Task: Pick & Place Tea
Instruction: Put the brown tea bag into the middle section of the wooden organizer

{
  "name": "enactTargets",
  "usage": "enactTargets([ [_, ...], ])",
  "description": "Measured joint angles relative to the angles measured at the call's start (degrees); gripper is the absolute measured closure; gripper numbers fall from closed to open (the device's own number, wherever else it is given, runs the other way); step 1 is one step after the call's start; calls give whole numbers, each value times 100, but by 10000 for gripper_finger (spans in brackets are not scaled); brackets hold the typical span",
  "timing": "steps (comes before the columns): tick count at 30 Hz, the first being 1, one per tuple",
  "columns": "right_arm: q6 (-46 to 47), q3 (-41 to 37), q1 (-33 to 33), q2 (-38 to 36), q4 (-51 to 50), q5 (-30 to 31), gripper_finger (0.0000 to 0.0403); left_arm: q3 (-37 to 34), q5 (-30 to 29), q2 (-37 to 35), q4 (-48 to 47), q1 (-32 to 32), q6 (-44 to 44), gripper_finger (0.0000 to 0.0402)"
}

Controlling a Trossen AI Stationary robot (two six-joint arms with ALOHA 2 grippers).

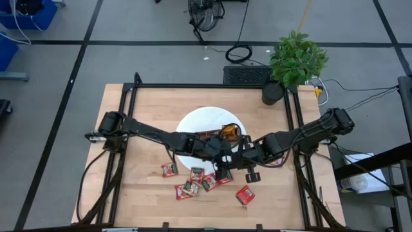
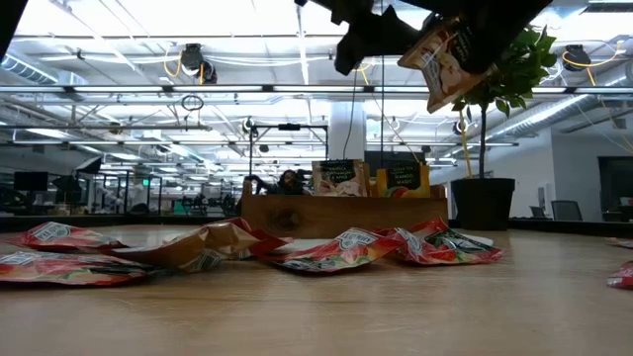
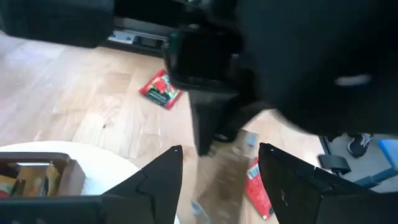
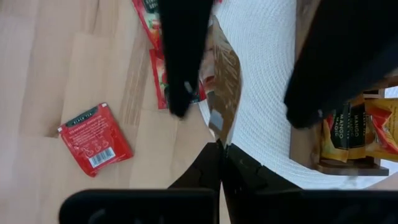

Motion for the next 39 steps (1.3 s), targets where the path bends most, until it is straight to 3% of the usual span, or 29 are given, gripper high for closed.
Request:
enactTargets([
  [17, -74, 0, -2, 0, 171, -1, 403, -4, 157, 16, 149, 85, 191, 205],
  [22, -51, 0, -4, 2, 201, -1, 403, -4, 386, 19, -39, 112, 168, 272],
  [27, -85, 4, -9, 2, 208, 31, 403, 0, 372, 25, -137, 204, 210, 376],
  [31, -26, 4, -6, 2, 190, 103, 403, 0, 366, 25, -138, 217, 455, 396],
  [34, 0, 11, -9, 0, 0, 154, 403, -2, 37, -33, -232, 150, 686, 397],
  [39, 569, 31, 41, -55, -505, 351, 403, 4, -1079, -131, -820, 3, 1037, 399],
])
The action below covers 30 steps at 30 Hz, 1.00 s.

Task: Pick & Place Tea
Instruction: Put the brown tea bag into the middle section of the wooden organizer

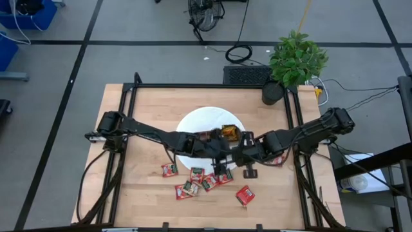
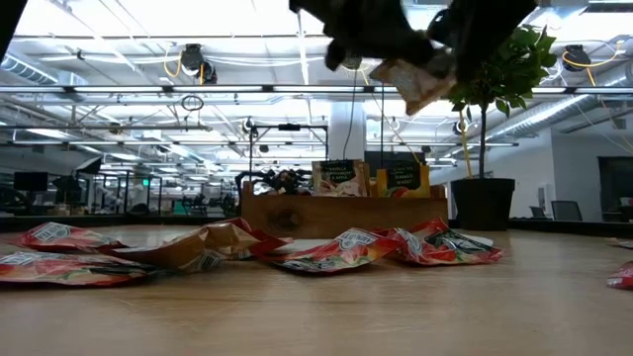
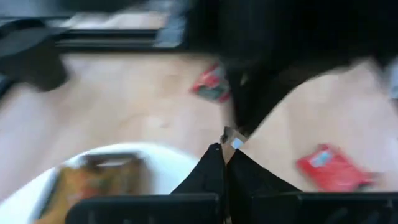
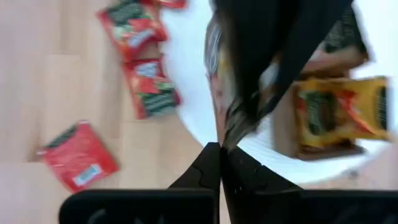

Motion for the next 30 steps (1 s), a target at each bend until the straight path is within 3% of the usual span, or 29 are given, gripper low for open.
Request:
enactTargets([
  [2, 78, -38, 116, -94, -282, -12, 403, -86, -431, -68, -213, 35, 82, 399],
  [7, 121, -157, 309, -453, -115, 604, 402, -684, -561, -87, 528, 149, 100, 400],
  [12, 176, -781, 441, -1174, 432, 1108, 401, -1977, -443, -329, 2499, 396, 203, 400],
  [16, -18, -1679, 445, -1828, 1511, 1308, 402, -3031, -245, -402, 4837, 502, 488, 401],
  [19, -201, -2410, 444, -2333, 2448, 1322, 401, -3604, -280, -404, 5899, 514, 581, 401],
  [24, -571, -3505, 443, -2944, 3963, 1326, 402, -4248, -710, -400, 6493, 460, 507, 401],
  [30, -1283, -4219, 422, -3311, 5519, 1322, 402, -4400, -857, -387, 6686, 439, 445, 401],
])
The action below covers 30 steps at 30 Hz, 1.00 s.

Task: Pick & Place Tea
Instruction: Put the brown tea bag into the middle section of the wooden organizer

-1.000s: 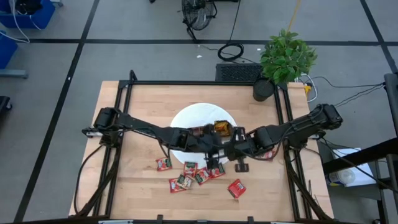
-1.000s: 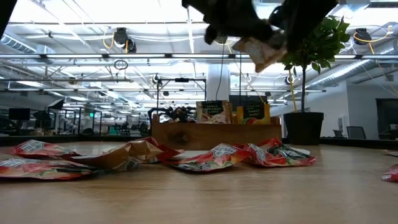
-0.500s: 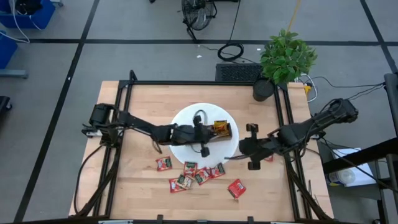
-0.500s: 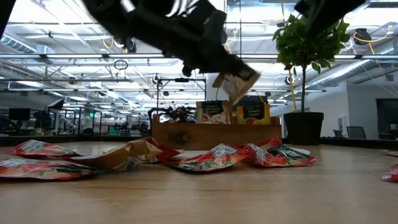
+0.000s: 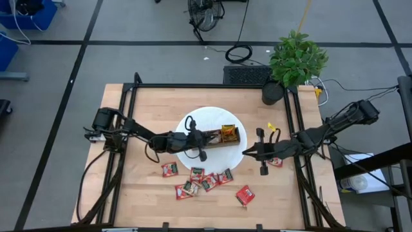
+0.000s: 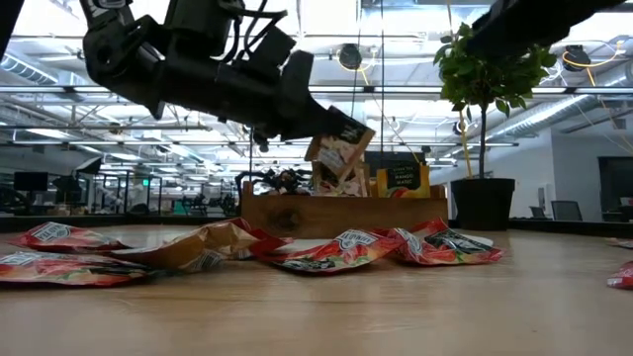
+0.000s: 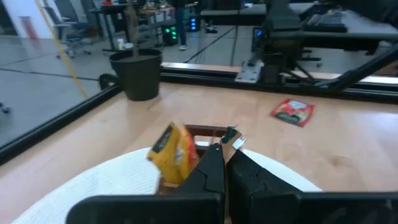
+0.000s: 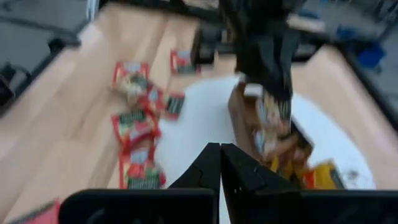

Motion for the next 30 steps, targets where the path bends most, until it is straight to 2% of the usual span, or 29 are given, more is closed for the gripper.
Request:
enactTargets([
  [3, -289, -147, -4, -50, 526, 0, 402, -4, -8, 70, 32, 26, 3, 401],
  [7, -470, -157, -2, -46, 752, 0, 402, 9, 39, 274, 141, 63, -170, 401],
  [14, -500, -159, -2, -44, 840, -2, 402, 161, 98, 783, 346, 67, -236, 401],
  [19, -498, -159, -2, -44, 824, -2, 401, 164, 88, 1041, 952, 67, -6, 401],
  [30, -459, -159, -2, 9, 822, -15, 402, 162, -18, 1045, 892, 110, 360, 401],
])
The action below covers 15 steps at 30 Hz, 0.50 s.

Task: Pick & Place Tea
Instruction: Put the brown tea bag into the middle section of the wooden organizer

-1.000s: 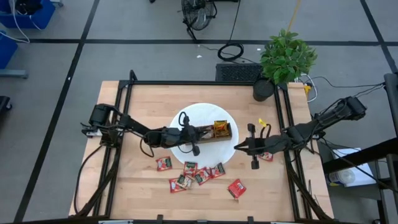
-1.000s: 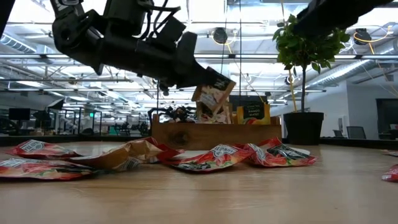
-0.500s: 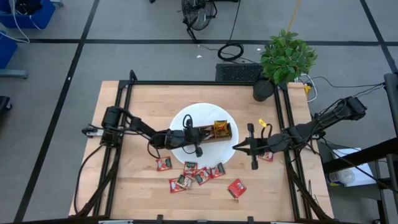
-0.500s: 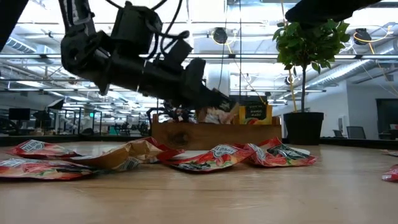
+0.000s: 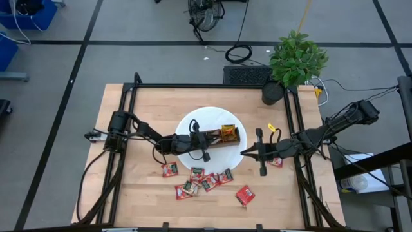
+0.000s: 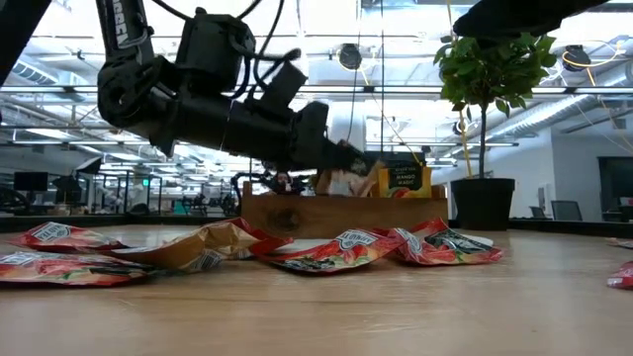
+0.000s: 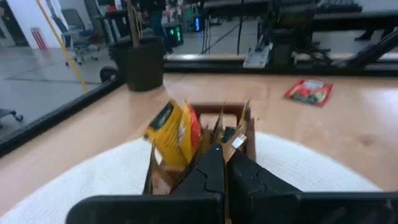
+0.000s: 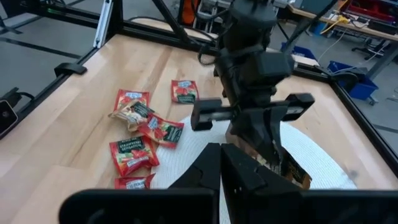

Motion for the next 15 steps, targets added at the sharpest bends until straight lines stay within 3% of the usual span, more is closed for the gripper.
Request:
enactTargets([
  [9, -8, 0, 0, 13, 1, 4, 402, 3, 30, 64, -50, 134, -3, 400],
  [15, -2, 0, 0, 13, 0, 5, 402, 4, 10, 227, -78, 237, -551, 388],
])
